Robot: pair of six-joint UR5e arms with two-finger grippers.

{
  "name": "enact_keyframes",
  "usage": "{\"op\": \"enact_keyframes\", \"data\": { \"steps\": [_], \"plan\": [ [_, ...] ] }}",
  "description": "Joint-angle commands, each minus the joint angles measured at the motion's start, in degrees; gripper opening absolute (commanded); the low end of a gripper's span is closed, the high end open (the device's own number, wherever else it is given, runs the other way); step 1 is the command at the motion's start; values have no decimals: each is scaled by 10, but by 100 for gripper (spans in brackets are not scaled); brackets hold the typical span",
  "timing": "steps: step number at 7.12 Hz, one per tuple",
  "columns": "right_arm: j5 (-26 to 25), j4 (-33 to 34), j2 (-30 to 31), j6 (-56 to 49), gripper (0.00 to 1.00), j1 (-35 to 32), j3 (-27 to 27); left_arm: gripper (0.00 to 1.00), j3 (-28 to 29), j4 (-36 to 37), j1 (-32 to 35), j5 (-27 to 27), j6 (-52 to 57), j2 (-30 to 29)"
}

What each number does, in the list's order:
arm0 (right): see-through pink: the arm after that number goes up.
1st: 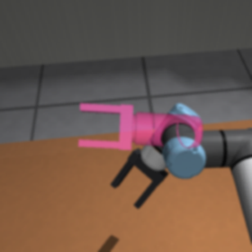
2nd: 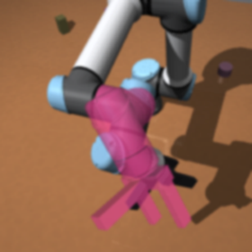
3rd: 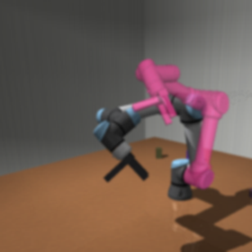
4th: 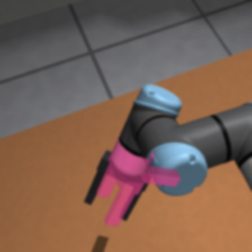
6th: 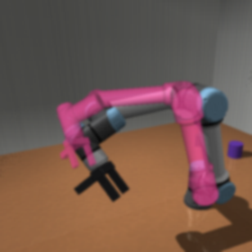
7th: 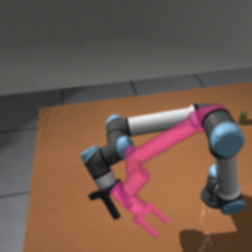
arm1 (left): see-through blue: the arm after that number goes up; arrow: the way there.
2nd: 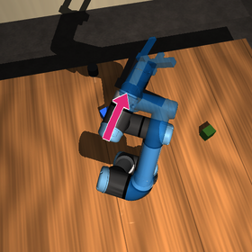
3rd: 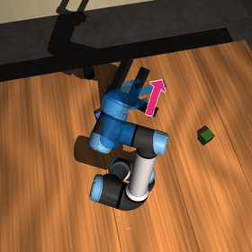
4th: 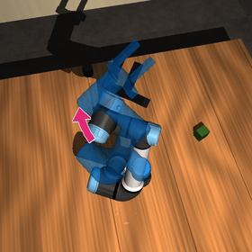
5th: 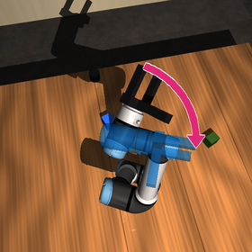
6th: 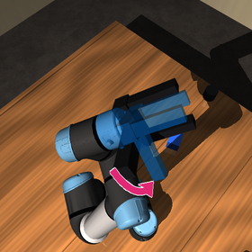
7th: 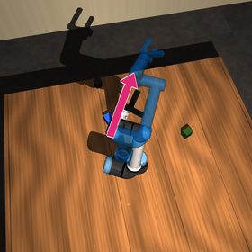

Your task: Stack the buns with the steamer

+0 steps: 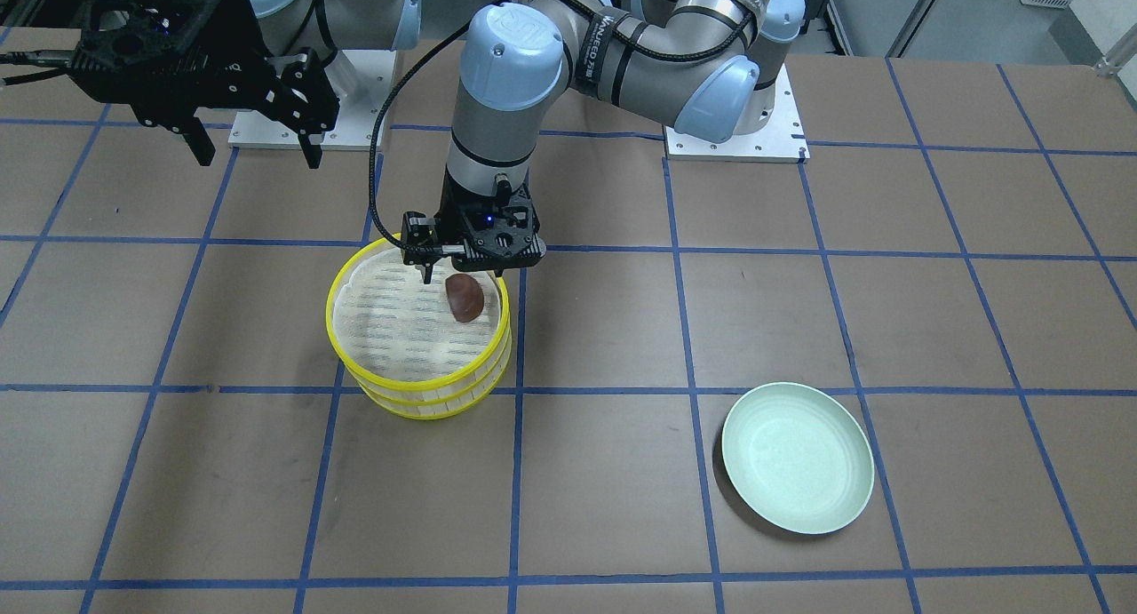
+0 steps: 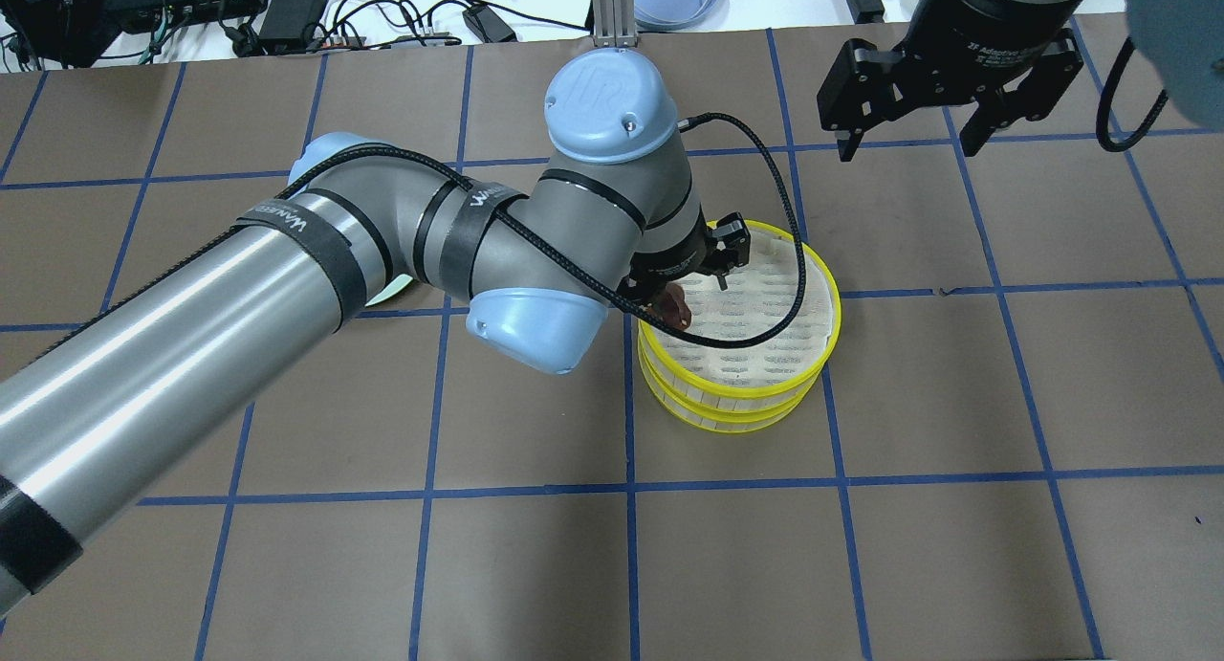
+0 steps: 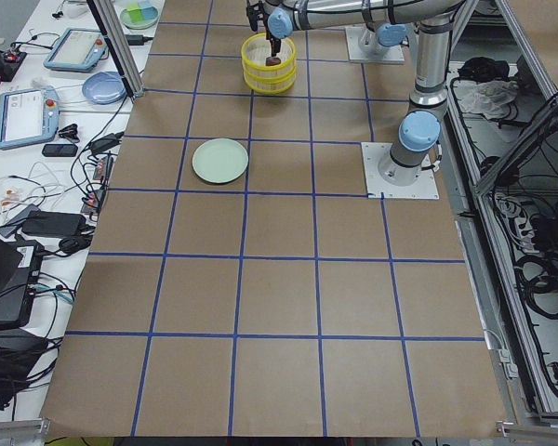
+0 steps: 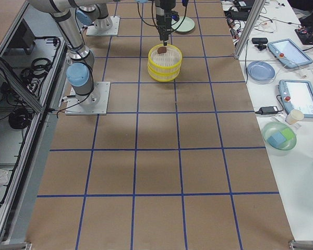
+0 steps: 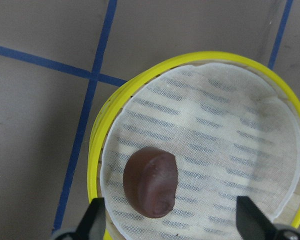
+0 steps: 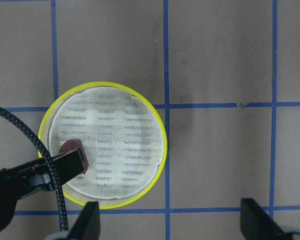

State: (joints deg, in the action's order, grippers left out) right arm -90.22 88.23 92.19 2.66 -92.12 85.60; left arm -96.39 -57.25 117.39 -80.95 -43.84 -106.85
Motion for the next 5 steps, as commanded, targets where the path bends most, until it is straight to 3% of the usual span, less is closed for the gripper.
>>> {"op": "enact_keyframes", "data": {
  "steps": [1,5],
  "plan": [
    [0,0,0,0,100,0,0,100,-1,0,-1,-3,6,3],
    [0,0,0,1,100,0,0,100,3,-64,-127,-10,207,75]
  ]
}}
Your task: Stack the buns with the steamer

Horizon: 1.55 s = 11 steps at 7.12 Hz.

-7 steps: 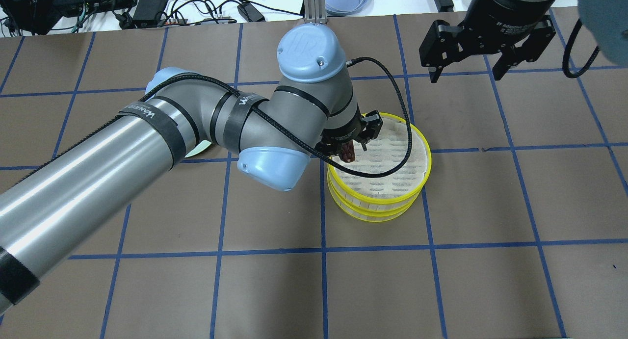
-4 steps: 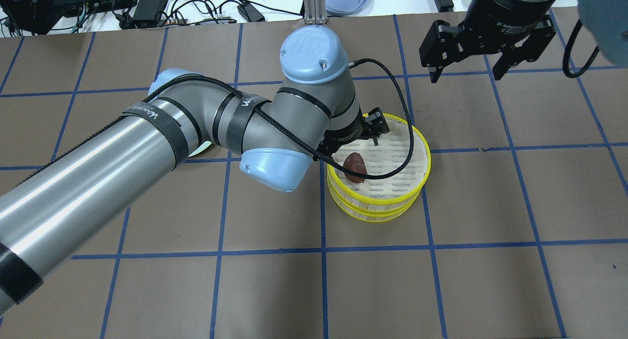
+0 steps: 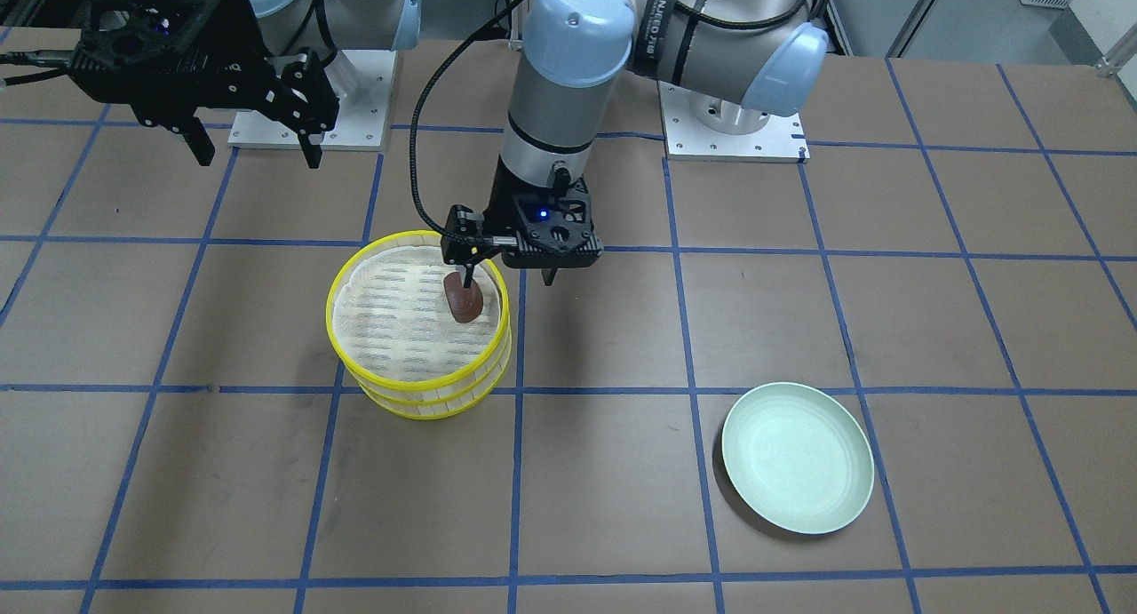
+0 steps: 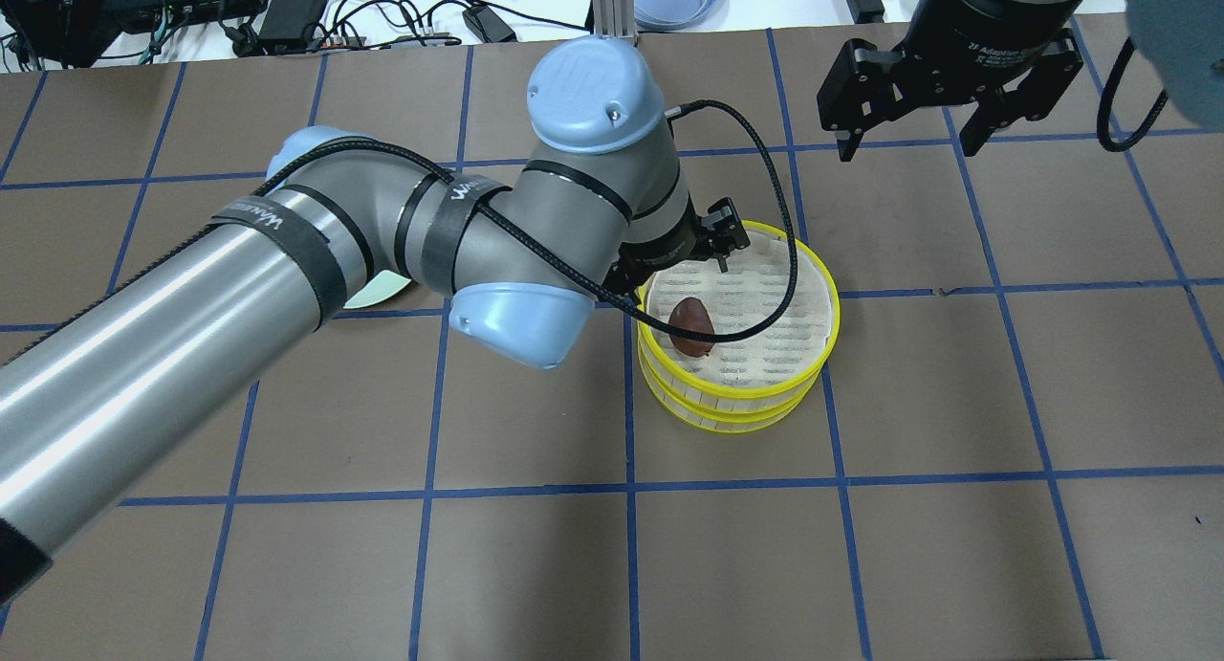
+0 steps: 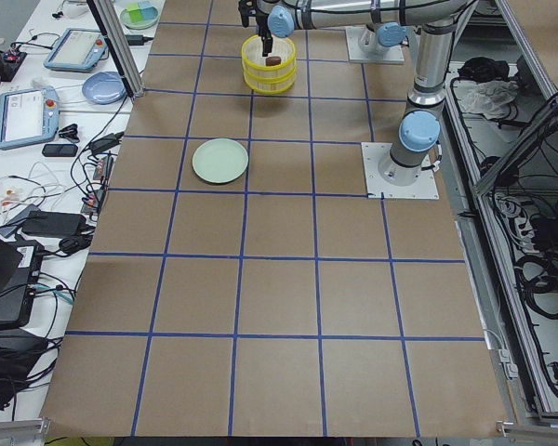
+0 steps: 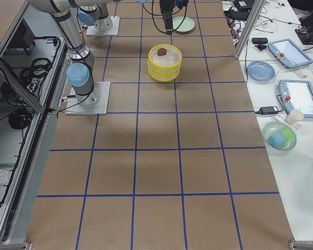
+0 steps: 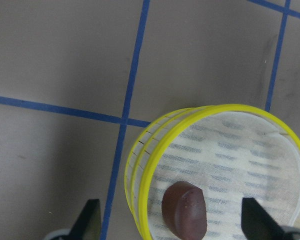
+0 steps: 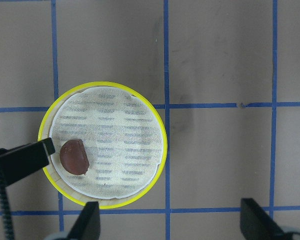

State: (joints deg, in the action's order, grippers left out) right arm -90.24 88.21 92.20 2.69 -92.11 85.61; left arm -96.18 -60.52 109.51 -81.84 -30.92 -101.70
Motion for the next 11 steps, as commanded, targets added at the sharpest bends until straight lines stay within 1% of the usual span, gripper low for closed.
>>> {"op": "enact_keyframes", "data": {
  "steps": [1,2,3,4,5,7,9,10,11],
  "plan": [
    [0,-1,0,0,100,0,0,100,10,-79,-91,-27,152,48],
    [0,-1,0,0,100,0,0,100,44,-160,-148,-56,249,67],
    [-1,-1,0,1,100,0,0,100,103,-250,-201,-54,289,83],
    [-1,-1,0,1,100,0,0,100,148,-320,-231,-54,291,94],
    [0,-1,0,1,100,0,0,100,151,-345,-227,-60,290,115],
    [0,-1,0,0,100,-1,0,100,132,-330,-224,-73,284,121],
    [1,-1,0,0,100,0,1,100,105,-293,-225,-73,282,105],
    [1,-1,0,0,100,0,1,100,89,-242,-225,-75,284,105],
    [1,0,0,1,100,0,1,100,87,-241,-225,-82,284,108]
  ]
}}
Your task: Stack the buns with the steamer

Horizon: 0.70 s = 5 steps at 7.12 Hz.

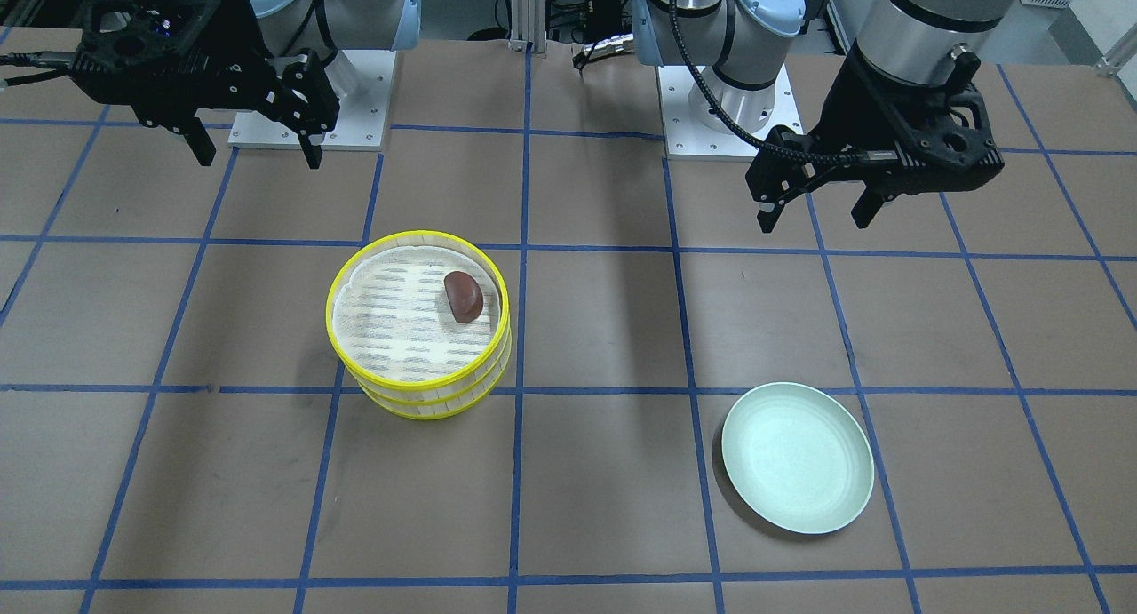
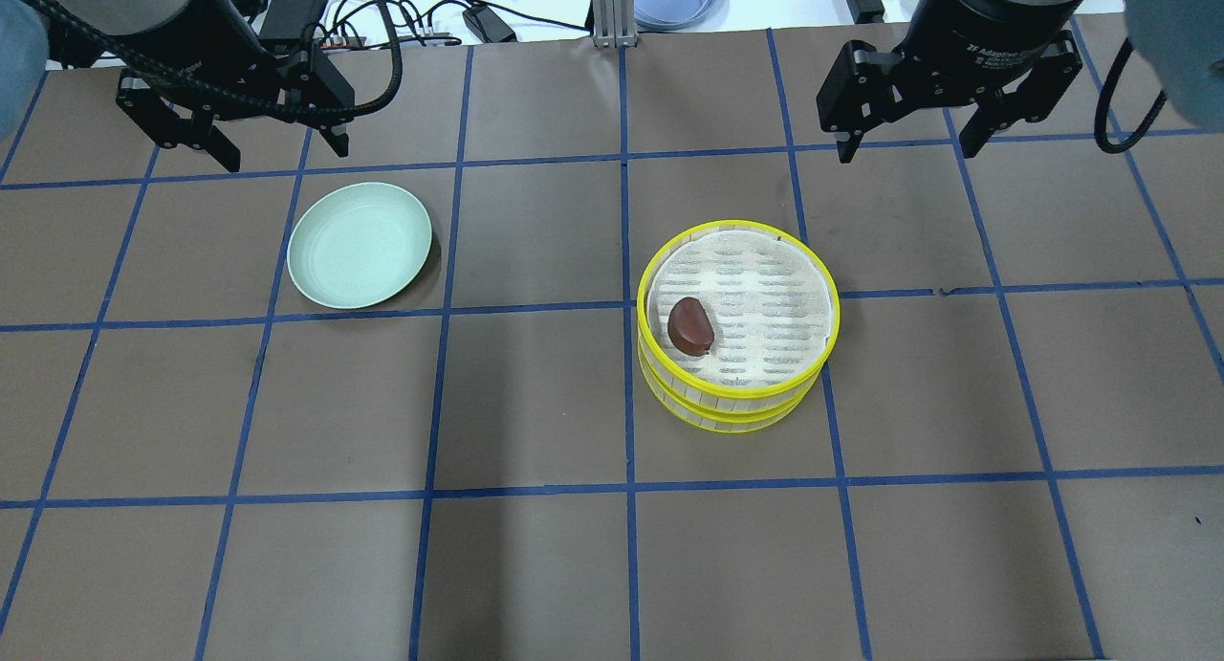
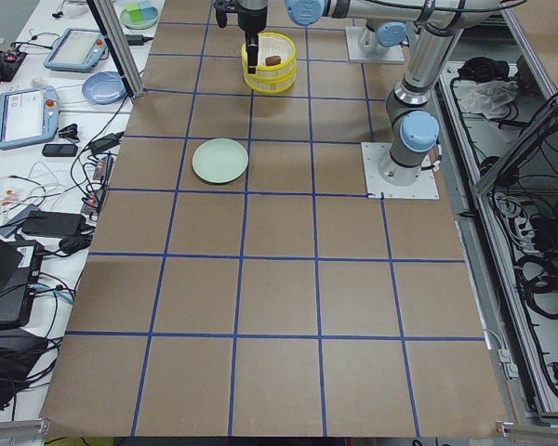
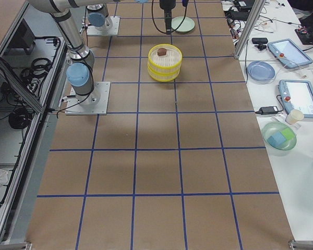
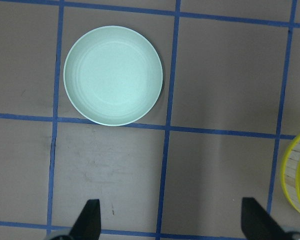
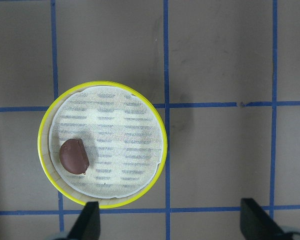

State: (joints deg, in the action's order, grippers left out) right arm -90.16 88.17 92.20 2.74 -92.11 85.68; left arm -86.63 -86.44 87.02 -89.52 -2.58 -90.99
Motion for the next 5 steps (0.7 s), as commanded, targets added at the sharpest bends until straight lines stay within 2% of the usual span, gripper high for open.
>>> {"op": "enact_keyframes", "data": {
  "steps": [1,3,5],
  "plan": [
    [1,0,0,2,100,0,0,100,-10,10,0,-22,0,6],
    [1,0,0,2,100,0,0,100,-38,-4,3,-17,-23,13],
    [1,0,0,3,100,0,0,100,-36,-2,5,-20,-25,20]
  ]
}}
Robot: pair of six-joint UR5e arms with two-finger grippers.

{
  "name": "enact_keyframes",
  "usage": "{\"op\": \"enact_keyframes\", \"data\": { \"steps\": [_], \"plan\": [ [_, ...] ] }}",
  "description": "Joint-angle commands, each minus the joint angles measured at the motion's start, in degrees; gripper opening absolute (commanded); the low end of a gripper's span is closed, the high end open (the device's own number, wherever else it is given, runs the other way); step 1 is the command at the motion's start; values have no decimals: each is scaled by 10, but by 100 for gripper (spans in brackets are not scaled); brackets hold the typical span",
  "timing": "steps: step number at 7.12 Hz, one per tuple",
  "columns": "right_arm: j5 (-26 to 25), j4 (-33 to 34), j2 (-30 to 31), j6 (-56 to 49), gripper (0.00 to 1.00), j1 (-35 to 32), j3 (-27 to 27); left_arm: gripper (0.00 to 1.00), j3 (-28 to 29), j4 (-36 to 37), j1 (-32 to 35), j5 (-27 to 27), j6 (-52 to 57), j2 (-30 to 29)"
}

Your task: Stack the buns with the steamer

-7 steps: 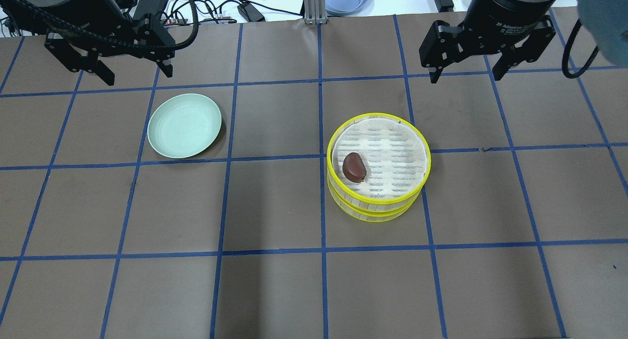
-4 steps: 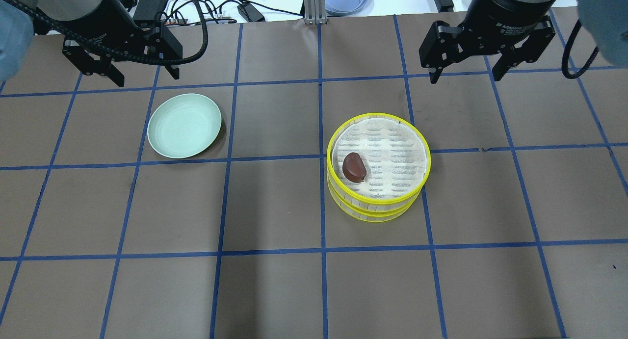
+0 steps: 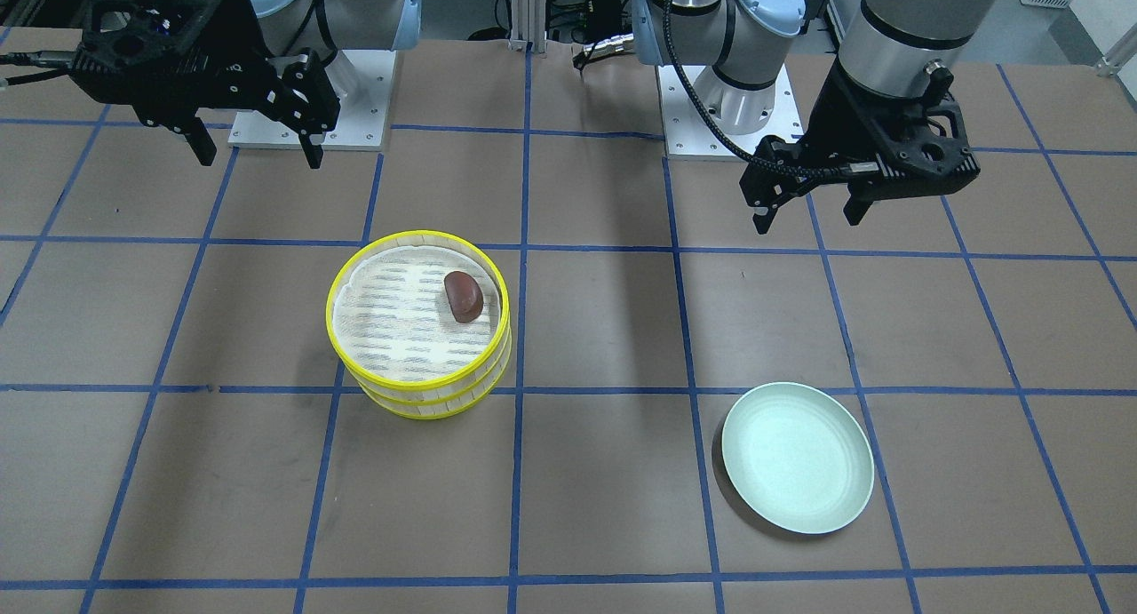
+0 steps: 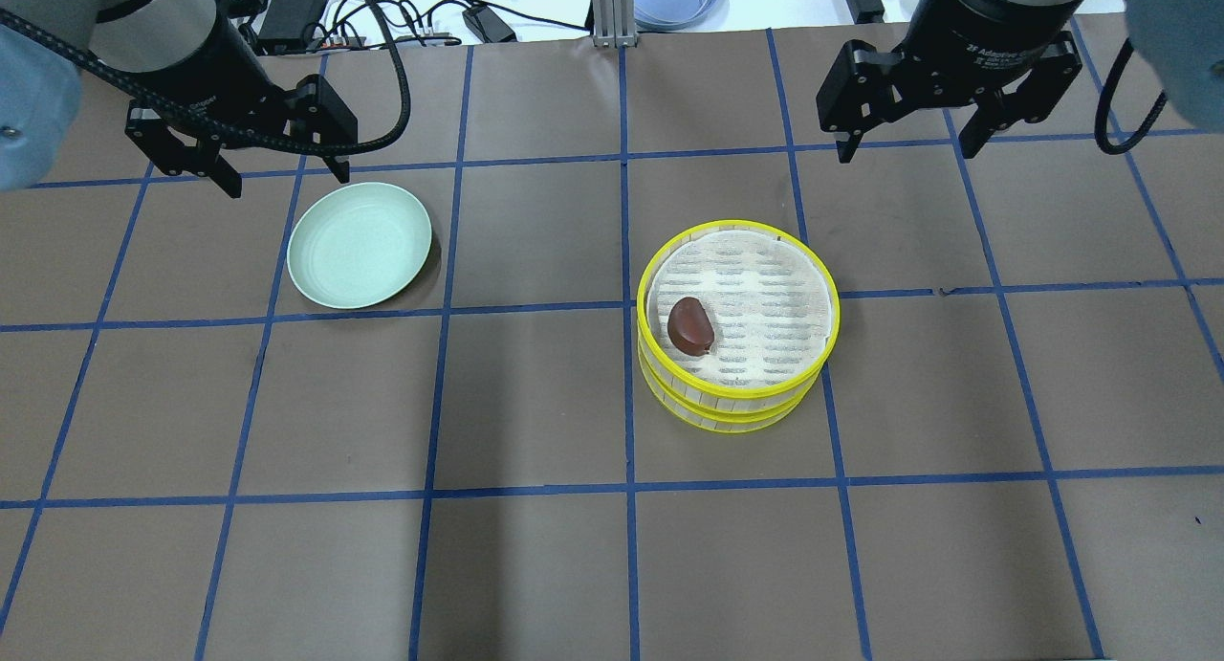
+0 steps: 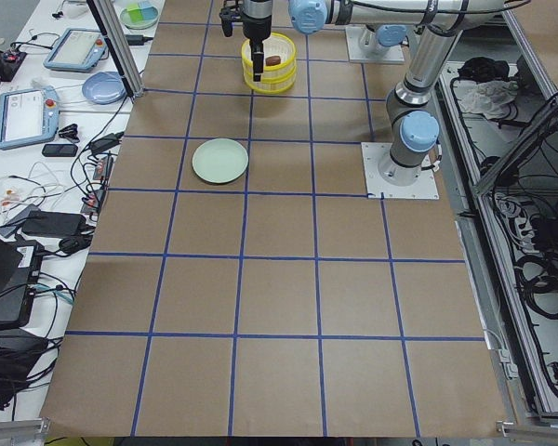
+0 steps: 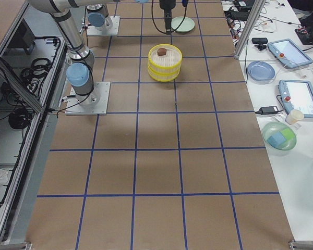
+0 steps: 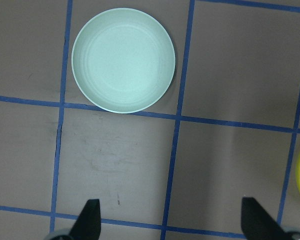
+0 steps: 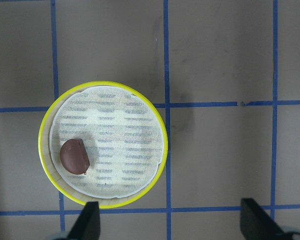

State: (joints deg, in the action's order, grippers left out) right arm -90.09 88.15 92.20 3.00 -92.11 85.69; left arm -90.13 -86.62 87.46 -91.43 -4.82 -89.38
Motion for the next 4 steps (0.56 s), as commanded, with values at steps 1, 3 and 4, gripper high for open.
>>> {"op": "enact_keyframes", "data": {
  "steps": [1,3,4],
  "plan": [
    [0,0,0,1,100,-1,-1,100,0,0,1,-1,-3,5],
    [0,0,0,1,100,0,0,100,-2,-3,3,-1,-3,6],
    [0,0,0,1,100,0,0,100,-5,-3,3,3,-3,9]
  ]
}}
